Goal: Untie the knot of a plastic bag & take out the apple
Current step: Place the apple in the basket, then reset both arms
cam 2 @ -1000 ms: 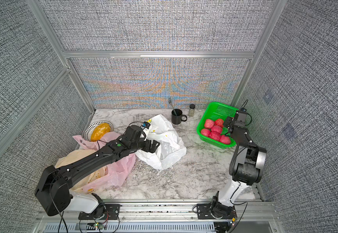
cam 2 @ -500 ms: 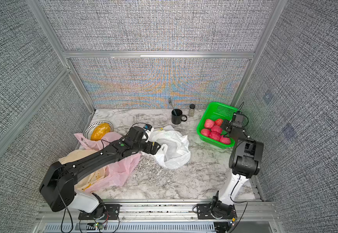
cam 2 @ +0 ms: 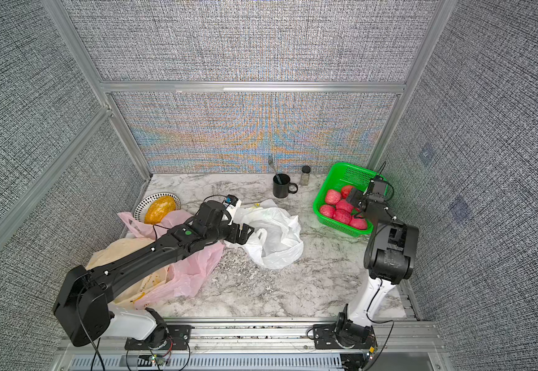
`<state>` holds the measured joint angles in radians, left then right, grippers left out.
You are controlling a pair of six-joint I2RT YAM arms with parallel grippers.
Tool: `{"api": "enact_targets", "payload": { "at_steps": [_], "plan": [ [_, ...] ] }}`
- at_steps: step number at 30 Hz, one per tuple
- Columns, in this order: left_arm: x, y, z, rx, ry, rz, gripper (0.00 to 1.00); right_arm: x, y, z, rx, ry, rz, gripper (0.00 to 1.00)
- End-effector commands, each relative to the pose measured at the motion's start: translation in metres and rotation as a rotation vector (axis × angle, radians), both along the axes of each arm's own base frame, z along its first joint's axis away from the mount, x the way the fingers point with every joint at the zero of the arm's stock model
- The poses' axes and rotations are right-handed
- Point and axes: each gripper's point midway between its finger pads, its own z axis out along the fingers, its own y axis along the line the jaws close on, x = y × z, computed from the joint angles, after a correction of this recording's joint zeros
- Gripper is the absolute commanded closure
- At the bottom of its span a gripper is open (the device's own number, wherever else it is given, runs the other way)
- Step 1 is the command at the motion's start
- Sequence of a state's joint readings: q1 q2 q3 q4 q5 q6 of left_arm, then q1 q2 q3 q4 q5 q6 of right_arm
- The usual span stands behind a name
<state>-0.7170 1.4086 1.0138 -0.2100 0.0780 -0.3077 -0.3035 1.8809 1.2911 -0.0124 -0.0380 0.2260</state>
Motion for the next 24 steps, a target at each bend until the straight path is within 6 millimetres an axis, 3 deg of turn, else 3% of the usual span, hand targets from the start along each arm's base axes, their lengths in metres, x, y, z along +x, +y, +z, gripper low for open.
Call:
{"api": "enact_targets", "payload": {
  "at_steps": [1,5,10,16,20,24],
  "plan": [
    [0.003,0.004,0.007,-0.006,-0.029,0.026,0.0,0.0,0.005,0.016,-0.022,-0.026,0.005,0.02],
    [0.004,0.013,0.013,0.012,-0.053,0.057,0.0,-0.007,0.017,0.037,-0.036,-0.057,0.021,0.02],
    [0.005,0.032,0.023,0.05,-0.098,0.12,0.0,-0.02,0.052,0.06,-0.047,-0.088,0.084,0.02],
    [0.011,0.08,0.031,0.116,-0.177,0.344,0.0,-0.044,0.117,0.088,-0.045,-0.161,0.189,0.02],
    [0.01,0.11,0.035,0.168,-0.245,0.448,0.0,-0.067,0.183,0.105,-0.062,-0.248,0.328,0.02],
    [0.013,0.127,0.031,0.238,-0.282,0.498,0.0,-0.084,0.206,0.1,-0.037,-0.308,0.369,0.02]
  ]
}}
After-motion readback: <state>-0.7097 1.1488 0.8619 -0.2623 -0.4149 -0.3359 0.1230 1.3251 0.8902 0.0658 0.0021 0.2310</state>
